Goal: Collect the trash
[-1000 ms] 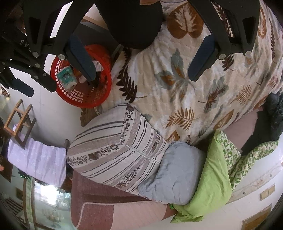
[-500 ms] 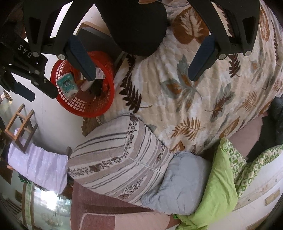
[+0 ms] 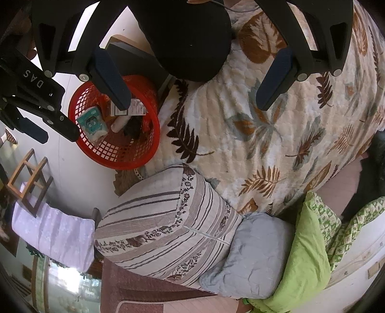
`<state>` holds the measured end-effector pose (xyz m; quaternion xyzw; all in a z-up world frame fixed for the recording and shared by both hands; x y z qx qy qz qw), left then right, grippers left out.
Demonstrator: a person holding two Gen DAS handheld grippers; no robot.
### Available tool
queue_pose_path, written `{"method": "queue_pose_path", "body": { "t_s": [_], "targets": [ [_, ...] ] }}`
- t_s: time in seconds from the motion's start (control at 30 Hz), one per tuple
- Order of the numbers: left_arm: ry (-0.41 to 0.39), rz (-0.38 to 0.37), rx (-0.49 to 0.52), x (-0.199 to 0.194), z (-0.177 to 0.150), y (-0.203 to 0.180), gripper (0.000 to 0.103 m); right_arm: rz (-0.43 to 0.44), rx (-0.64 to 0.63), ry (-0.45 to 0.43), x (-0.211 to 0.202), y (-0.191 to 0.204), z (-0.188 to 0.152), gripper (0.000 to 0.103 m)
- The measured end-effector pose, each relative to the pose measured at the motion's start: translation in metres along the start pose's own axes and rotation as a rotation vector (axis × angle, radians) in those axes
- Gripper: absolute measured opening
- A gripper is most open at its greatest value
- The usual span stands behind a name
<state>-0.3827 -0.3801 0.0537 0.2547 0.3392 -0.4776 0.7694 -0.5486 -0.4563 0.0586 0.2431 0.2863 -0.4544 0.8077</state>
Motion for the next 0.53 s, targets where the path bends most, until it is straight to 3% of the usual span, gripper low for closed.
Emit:
{"method": "queue_pose_path", "body": {
  "t_s": [0.53],
  "targets": [
    [0.009,-0.015,-0.002,0.0025,-0.0042,-0.0016,0.103,-0.006,0.01,0.007,0.0014,-0.0029,-0.0041,0.082]
  ]
}}
Point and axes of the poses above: each gripper's, at about its wrist camera, not at the fingertips, and x roughly the way its jaws point, y to its left, z to its top, the point moved 8 cm from there along x, roughly the way its jaws point, and after that the axes turned 1 degree about z, right-handed, at the moved point
